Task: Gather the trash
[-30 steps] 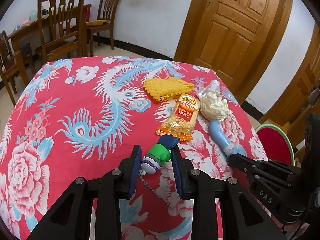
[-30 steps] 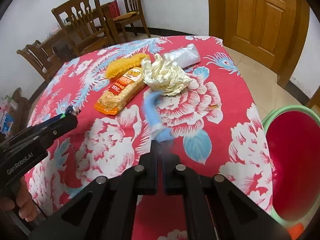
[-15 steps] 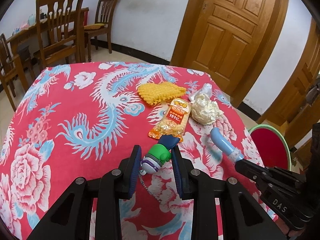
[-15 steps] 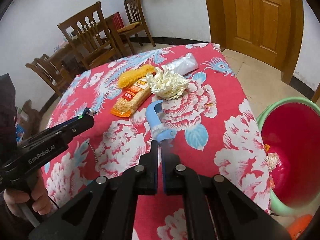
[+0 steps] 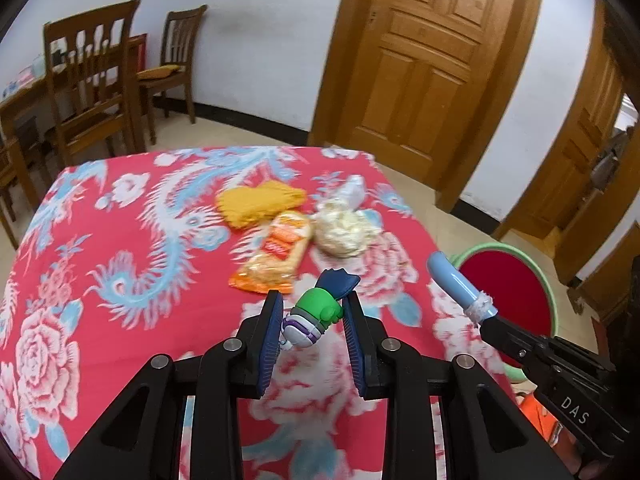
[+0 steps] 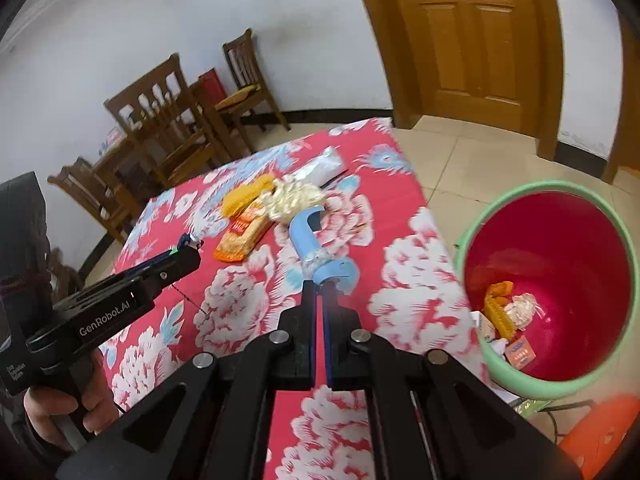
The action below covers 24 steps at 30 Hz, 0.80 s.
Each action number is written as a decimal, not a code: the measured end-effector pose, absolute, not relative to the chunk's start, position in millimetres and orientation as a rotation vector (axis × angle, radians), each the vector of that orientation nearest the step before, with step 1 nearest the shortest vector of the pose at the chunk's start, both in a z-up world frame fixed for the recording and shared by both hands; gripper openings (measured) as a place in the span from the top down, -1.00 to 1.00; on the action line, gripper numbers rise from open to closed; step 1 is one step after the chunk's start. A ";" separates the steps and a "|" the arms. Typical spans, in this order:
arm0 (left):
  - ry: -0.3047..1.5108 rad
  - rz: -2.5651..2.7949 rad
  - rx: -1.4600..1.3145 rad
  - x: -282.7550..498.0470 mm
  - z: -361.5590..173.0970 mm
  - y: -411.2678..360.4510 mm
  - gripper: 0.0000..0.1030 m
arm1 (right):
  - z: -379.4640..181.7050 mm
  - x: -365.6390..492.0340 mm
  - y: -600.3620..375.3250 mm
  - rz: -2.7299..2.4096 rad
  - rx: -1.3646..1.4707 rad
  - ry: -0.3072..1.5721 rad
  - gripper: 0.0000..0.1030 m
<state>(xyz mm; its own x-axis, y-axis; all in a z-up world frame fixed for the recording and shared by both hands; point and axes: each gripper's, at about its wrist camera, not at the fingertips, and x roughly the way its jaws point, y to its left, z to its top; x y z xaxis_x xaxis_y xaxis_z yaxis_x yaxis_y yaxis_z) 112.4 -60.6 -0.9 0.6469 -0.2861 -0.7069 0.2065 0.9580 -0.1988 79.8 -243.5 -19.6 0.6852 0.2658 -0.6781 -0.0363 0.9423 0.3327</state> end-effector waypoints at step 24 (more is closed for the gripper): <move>0.843 -0.456 0.001 109.5 2.1 -161.4 0.40 | -23.9 27.4 -348.4 -0.055 0.484 0.721 0.94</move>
<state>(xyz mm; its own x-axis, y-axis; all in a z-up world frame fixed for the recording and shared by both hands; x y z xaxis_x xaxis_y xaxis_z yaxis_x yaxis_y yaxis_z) 109.5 -161.4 2.1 0.5750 -0.3887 -0.7199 0.3893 0.9039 -0.1772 27.4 -348.4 -23.9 0.7546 0.1151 -0.6460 0.2123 0.8887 0.4063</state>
